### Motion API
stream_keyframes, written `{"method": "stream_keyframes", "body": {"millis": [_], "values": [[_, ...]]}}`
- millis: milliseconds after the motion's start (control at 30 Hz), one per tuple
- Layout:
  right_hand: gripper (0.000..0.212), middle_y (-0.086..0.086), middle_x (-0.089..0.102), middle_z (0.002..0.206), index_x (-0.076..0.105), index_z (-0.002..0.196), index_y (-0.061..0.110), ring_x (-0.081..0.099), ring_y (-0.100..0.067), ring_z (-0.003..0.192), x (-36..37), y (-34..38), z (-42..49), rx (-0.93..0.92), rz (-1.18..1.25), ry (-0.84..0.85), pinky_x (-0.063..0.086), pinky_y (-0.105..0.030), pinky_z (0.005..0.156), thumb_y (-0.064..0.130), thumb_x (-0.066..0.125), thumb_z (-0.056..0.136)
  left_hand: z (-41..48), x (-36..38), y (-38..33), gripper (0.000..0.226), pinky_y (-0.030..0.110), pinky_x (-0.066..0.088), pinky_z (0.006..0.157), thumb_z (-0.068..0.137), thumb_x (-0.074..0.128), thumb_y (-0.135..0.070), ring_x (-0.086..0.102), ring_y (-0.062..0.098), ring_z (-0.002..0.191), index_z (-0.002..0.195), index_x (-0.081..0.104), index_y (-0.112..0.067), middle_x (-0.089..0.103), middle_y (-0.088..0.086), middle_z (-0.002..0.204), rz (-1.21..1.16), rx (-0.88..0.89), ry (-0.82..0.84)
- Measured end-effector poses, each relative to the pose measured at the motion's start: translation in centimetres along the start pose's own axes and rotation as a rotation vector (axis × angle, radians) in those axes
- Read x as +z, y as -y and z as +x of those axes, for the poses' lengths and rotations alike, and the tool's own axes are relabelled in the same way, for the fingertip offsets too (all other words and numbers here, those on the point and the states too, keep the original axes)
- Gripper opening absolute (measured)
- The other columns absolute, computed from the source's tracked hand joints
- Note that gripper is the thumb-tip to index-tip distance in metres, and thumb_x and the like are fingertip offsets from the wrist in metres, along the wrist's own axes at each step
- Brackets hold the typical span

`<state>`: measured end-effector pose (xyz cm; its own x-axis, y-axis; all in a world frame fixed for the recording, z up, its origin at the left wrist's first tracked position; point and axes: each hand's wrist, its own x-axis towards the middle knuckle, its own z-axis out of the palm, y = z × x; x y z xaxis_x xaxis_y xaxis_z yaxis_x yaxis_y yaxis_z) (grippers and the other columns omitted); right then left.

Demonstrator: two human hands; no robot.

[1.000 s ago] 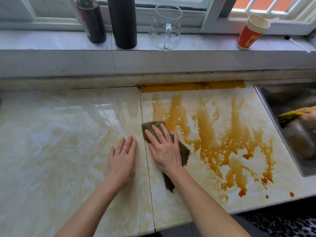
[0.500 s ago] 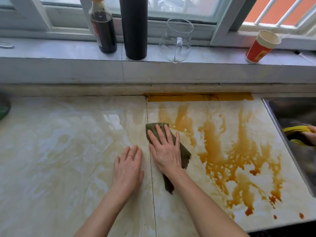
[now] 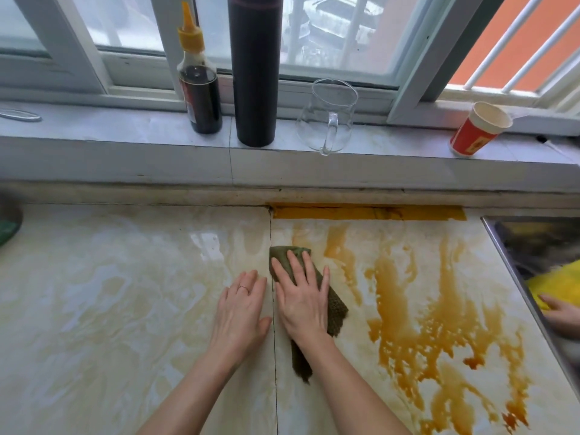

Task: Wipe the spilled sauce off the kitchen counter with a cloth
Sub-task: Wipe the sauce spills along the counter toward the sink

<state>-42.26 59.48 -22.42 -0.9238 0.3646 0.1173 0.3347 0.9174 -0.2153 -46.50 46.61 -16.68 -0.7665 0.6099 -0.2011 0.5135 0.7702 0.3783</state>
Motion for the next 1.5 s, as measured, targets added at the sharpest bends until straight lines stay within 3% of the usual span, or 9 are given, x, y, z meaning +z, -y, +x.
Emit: {"method": "stream_keyframes", "body": {"millis": [200, 300, 533, 667, 800, 1000, 1133, 1300, 1500], "values": [[0.046, -0.003, 0.056, 0.138, 0.061, 0.129, 0.034, 0.045, -0.029, 0.129, -1.3, -3.1, 2.7, 0.181, -0.023, -0.087, 0.023, -0.050, 0.108, 0.045, 0.038, 0.092, 3.1, -0.1, -0.7, 0.089, 0.036, 0.007, 0.119, 0.084, 0.061, -0.038, -0.003, 0.018, 0.145, 0.150, 0.004, -0.017, -0.003, 0.002, 0.158, 0.015, 0.033, 0.053], [0.045, -0.005, 0.055, 0.137, 0.062, 0.128, 0.029, 0.045, -0.032, 0.128, -1.0, -2.2, 2.9, 0.050, 0.003, -0.100, 0.028, -0.050, 0.106, 0.035, 0.039, 0.090, 3.9, 0.2, -0.8, 0.093, 0.037, 0.007, 0.119, 0.083, 0.060, -0.037, -0.006, 0.017, 0.145, 0.149, -0.001, -0.014, -0.006, 0.002, 0.158, 0.020, 0.030, 0.064], [0.050, 0.001, 0.035, 0.156, 0.045, 0.143, 0.031, 0.019, -0.024, 0.148, 0.1, -1.7, 7.5, -0.119, -0.032, 0.048, 0.003, -0.057, 0.117, 0.038, 0.028, 0.096, 4.4, 1.0, -0.5, 0.098, 0.037, 0.009, 0.119, 0.080, 0.063, -0.035, -0.005, 0.017, 0.145, 0.149, -0.004, -0.013, -0.008, 0.003, 0.158, 0.022, 0.033, 0.068], [0.059, 0.004, 0.028, 0.159, 0.036, 0.148, 0.034, 0.013, -0.021, 0.149, -0.5, -3.9, 9.2, 0.068, -0.054, 0.071, 0.003, -0.059, 0.116, 0.043, 0.017, 0.093, 4.5, 1.0, -0.4, 0.101, 0.037, 0.009, 0.119, 0.080, 0.064, -0.038, -0.007, 0.017, 0.145, 0.149, -0.006, -0.014, -0.010, 0.002, 0.157, 0.025, 0.029, 0.072], [0.055, -0.002, 0.040, 0.153, 0.050, 0.141, 0.026, 0.026, -0.027, 0.145, -0.2, -4.1, 9.0, 0.212, -0.037, -0.033, 0.014, -0.060, 0.114, 0.037, 0.029, 0.092, 4.5, 0.9, -0.5, 0.102, 0.036, 0.007, 0.119, 0.080, 0.064, -0.037, -0.008, 0.016, 0.145, 0.149, -0.007, -0.014, -0.010, 0.001, 0.157, 0.018, 0.023, 0.075], [0.050, 0.001, 0.037, 0.155, 0.045, 0.144, 0.029, 0.022, -0.024, 0.147, 0.0, -2.4, 8.7, -0.089, -0.018, 0.048, 0.012, -0.059, 0.117, 0.035, 0.032, 0.096, 4.6, 0.8, -0.5, 0.102, 0.038, 0.010, 0.119, 0.080, 0.065, -0.040, -0.007, 0.017, 0.145, 0.149, -0.005, -0.013, -0.009, 0.002, 0.158, 0.035, 0.014, 0.088], [0.052, 0.006, 0.022, 0.161, 0.030, 0.151, 0.034, 0.009, -0.018, 0.149, -0.8, -6.6, 9.3, 0.132, -0.072, 0.058, 0.002, -0.054, 0.118, 0.040, 0.025, 0.100, 4.4, 0.8, -0.5, 0.102, 0.037, 0.009, 0.119, 0.080, 0.065, -0.040, -0.007, 0.017, 0.145, 0.149, -0.006, -0.014, -0.009, 0.001, 0.158, 0.020, 0.020, 0.097], [0.049, 0.002, 0.021, 0.161, 0.031, 0.151, 0.030, 0.007, -0.021, 0.150, -1.2, -9.1, 9.7, 0.351, -0.053, 0.028, 0.002, -0.055, 0.118, 0.037, 0.031, 0.102, 4.4, 0.9, -0.5, 0.102, 0.038, 0.009, 0.119, 0.081, 0.064, -0.037, -0.009, 0.018, 0.145, 0.148, -0.008, -0.013, -0.011, 0.002, 0.157, 0.017, 0.014, 0.105], [0.057, 0.002, 0.032, 0.158, 0.040, 0.147, 0.031, 0.018, -0.022, 0.148, -0.8, -5.1, 9.0, 0.006, -0.053, 0.054, 0.002, -0.052, 0.117, 0.042, 0.019, 0.096, 4.4, 0.7, -0.7, 0.101, 0.037, 0.007, 0.119, 0.081, 0.064, -0.038, -0.008, 0.018, 0.145, 0.149, -0.006, -0.012, -0.010, 0.002, 0.157, 0.018, 0.020, 0.092]]}}
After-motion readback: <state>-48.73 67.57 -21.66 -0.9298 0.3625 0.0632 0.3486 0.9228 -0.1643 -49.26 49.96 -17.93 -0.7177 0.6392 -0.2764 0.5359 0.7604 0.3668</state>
